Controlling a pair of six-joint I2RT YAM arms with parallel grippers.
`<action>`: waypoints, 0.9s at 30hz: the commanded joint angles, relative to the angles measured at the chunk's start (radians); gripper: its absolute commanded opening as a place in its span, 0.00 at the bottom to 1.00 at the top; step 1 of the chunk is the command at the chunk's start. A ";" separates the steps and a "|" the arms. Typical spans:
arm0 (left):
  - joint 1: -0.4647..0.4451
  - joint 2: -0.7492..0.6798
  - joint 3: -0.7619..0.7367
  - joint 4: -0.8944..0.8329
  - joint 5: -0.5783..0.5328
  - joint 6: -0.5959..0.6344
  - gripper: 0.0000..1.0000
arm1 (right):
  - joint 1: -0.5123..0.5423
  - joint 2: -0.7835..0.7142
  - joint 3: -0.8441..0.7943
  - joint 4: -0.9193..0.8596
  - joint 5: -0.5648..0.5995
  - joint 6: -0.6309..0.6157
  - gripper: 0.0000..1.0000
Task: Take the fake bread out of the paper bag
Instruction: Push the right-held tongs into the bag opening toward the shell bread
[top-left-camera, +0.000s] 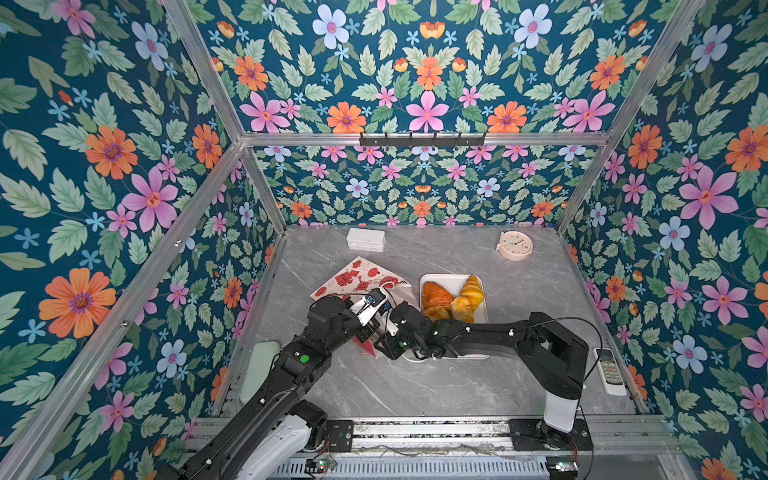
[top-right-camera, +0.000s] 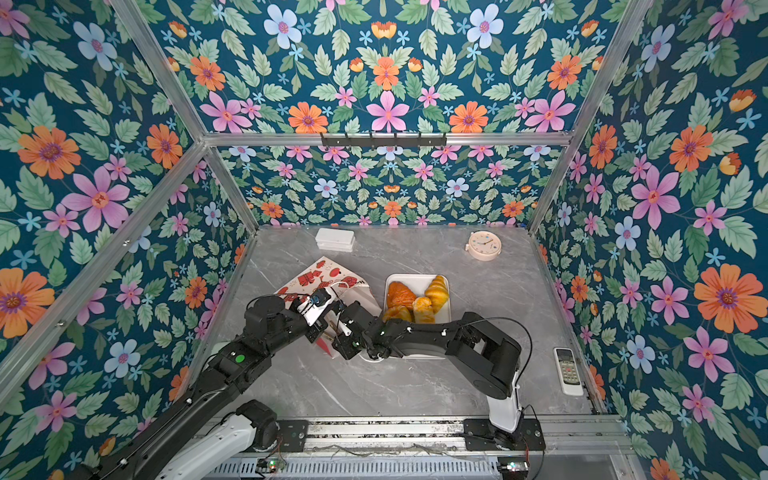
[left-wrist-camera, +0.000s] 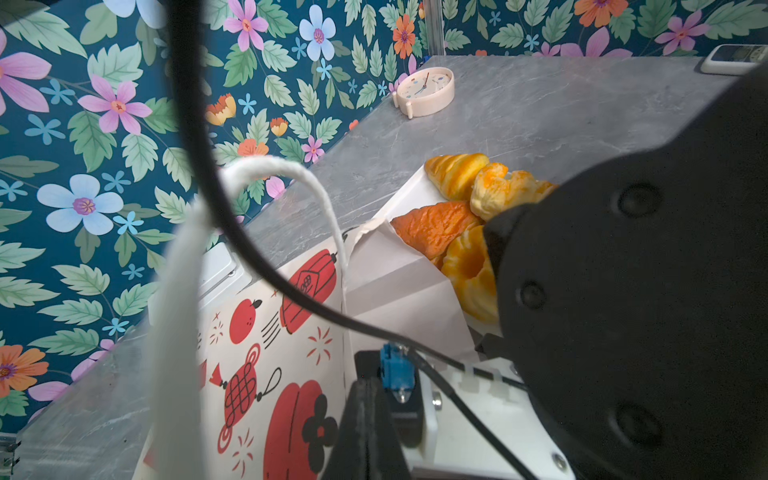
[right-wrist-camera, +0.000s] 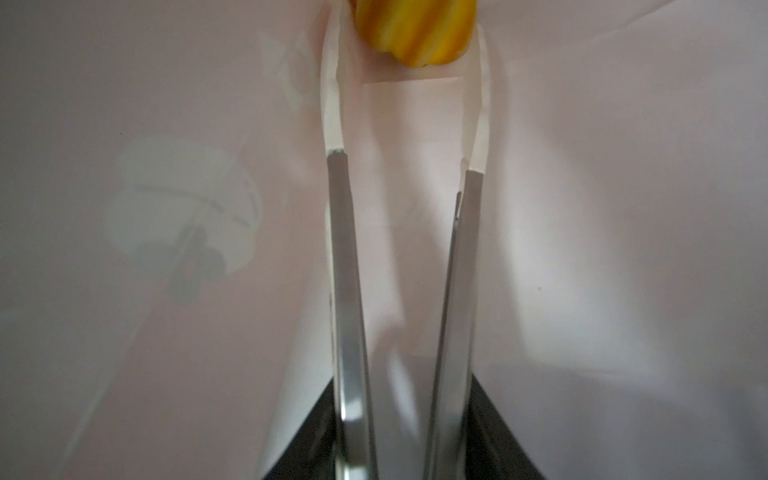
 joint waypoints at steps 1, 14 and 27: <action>0.000 -0.001 -0.002 0.031 0.013 -0.009 0.00 | -0.006 -0.030 -0.030 0.093 -0.007 0.049 0.42; 0.003 0.009 0.007 0.053 0.027 -0.011 0.00 | -0.037 -0.002 -0.063 0.209 -0.189 0.202 0.42; 0.003 0.010 0.004 0.049 0.049 -0.017 0.00 | -0.110 0.080 0.047 0.180 -0.346 0.242 0.43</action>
